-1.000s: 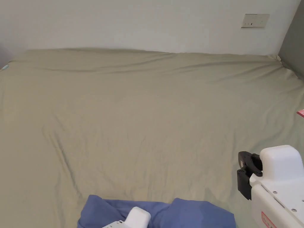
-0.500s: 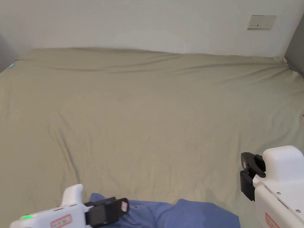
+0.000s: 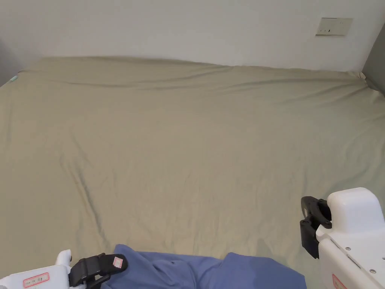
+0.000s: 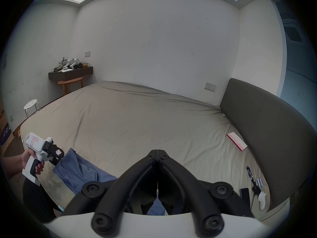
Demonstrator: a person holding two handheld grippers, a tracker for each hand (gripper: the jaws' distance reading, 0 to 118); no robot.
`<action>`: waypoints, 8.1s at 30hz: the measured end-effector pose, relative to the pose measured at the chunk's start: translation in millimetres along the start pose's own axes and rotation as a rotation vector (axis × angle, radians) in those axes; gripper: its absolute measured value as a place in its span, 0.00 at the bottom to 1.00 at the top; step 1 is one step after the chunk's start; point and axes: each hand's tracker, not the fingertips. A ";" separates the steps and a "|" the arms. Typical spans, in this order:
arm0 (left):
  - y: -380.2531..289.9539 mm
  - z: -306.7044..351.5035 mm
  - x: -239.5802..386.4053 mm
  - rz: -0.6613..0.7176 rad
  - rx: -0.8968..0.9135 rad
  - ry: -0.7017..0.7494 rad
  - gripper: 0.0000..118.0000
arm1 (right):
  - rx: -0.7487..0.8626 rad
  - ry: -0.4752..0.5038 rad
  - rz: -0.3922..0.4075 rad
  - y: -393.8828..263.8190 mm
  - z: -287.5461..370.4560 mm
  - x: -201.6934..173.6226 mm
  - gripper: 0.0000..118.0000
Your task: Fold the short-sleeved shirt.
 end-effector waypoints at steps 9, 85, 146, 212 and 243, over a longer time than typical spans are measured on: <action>-11.4 -32.3 31.2 -0.206 -0.043 0.376 0.15 | -0.009 0.013 0.006 0.9 -4.4 -4.8 0.01; -91.5 -95.8 125.7 -0.861 0.092 0.777 0.00 | -0.014 0.010 -0.016 -8.1 7.7 4.9 0.01; 33.3 -3.3 6.8 -0.093 -0.071 0.092 0.99 | -0.495 0.553 0.150 -114.2 -164.1 -170.9 0.01; 139.9 288.9 15.2 -0.677 0.456 1.576 1.00 | 0.044 0.137 0.156 51.3 -87.7 -197.1 0.01; -149.2 24.5 385.3 -1.251 1.129 0.604 0.00 | 0.450 -0.138 0.079 93.2 69.9 -52.9 0.01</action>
